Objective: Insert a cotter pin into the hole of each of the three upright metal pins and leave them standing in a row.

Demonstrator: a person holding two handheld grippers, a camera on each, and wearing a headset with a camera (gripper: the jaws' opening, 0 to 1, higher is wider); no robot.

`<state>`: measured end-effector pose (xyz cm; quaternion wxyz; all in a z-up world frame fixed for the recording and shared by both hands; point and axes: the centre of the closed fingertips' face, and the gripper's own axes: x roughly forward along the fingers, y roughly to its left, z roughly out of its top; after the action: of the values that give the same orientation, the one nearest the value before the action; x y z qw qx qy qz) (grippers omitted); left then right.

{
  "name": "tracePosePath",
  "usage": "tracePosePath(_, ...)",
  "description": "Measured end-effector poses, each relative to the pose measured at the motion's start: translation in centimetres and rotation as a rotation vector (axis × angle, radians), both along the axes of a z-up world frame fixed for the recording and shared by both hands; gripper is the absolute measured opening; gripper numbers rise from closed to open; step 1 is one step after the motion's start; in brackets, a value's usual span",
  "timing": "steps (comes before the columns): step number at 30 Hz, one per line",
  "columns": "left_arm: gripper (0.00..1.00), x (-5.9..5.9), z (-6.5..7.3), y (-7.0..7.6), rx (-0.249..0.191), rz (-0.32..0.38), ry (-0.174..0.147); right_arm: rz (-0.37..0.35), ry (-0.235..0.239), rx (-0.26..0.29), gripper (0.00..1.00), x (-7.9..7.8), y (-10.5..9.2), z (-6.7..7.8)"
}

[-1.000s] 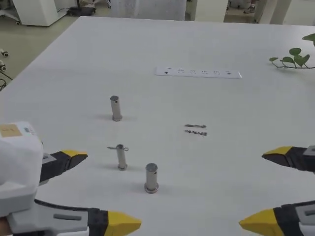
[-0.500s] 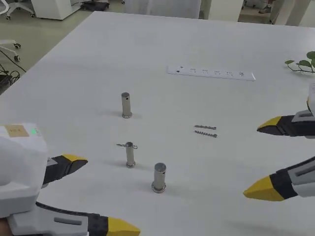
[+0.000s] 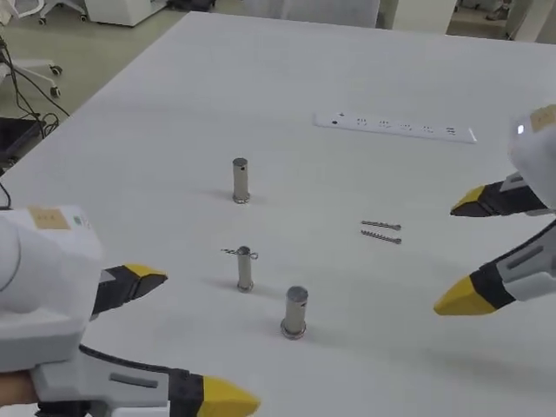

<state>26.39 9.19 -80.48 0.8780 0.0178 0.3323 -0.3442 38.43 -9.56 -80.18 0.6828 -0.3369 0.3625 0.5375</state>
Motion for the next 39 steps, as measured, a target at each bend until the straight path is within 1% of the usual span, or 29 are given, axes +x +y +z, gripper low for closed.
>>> tracePosePath(3,1.00,0.1,0.0,-0.1,-0.010,0.008,0.006,0.018,0.009,-0.009,0.80,0.6,0.5,-0.3)
tracePosePath(9,1.00,0.3,0.0,-0.1,-0.004,0.008,0.002,0.038,0.029,-0.014,0.78,1.5,1.4,-1.0)
tracePosePath(13,1.00,0.3,0.0,-0.1,-0.005,0.008,0.005,0.043,0.041,-0.021,0.77,2.2,1.5,-1.7)
tracePosePath(16,1.00,0.3,-0.1,-0.2,-0.006,0.007,0.014,0.044,0.049,-0.036,0.76,2.7,1.5,-2.2)
tracePosePath(22,1.00,0.3,-0.1,-0.2,-0.006,0.006,0.021,0.041,0.066,-0.057,0.72,3.4,1.4,-3.1)
tracePosePath(24,1.00,0.3,-0.1,-0.3,-0.008,0.008,0.023,0.056,0.066,-0.053,0.71,3.5,1.5,-3.3)
tracePosePath(27,1.00,0.2,0.0,-0.3,-0.014,0.009,0.027,0.044,0.072,-0.060,0.70,4.0,1.4,-3.7)
tracePosePath(29,1.00,0.2,0.1,-0.4,-0.015,0.008,0.022,0.040,0.077,-0.062,0.68,4.3,1.5,-3.9)
tracePosePath(32,1.00,0.2,0.1,-0.4,-0.019,0.010,0.023,0.044,0.078,-0.076,0.64,4.5,1.5,-4.2)
tracePosePath(34,1.00,0.2,0.1,-0.3,-0.019,0.012,0.023,0.055,0.077,-0.067,0.60,4.6,1.8,-4.2)
tracePosePath(35,1.00,0.1,0.1,-0.3,-0.018,0.012,0.024,0.057,0.085,-0.057,0.59,4.6,2.1,-4.3)
tracePosePath(37,1.00,0.0,0.0,-0.3,-0.018,0.014,0.034,0.056,0.091,-0.049,0.57,4.6,2.5,-4.3)
tracePosePath(39,1.00,0.1,0.0,-0.2,-0.016,0.020,0.036,0.065,0.096,-0.051,0.55,4.5,2.8,-4.5)
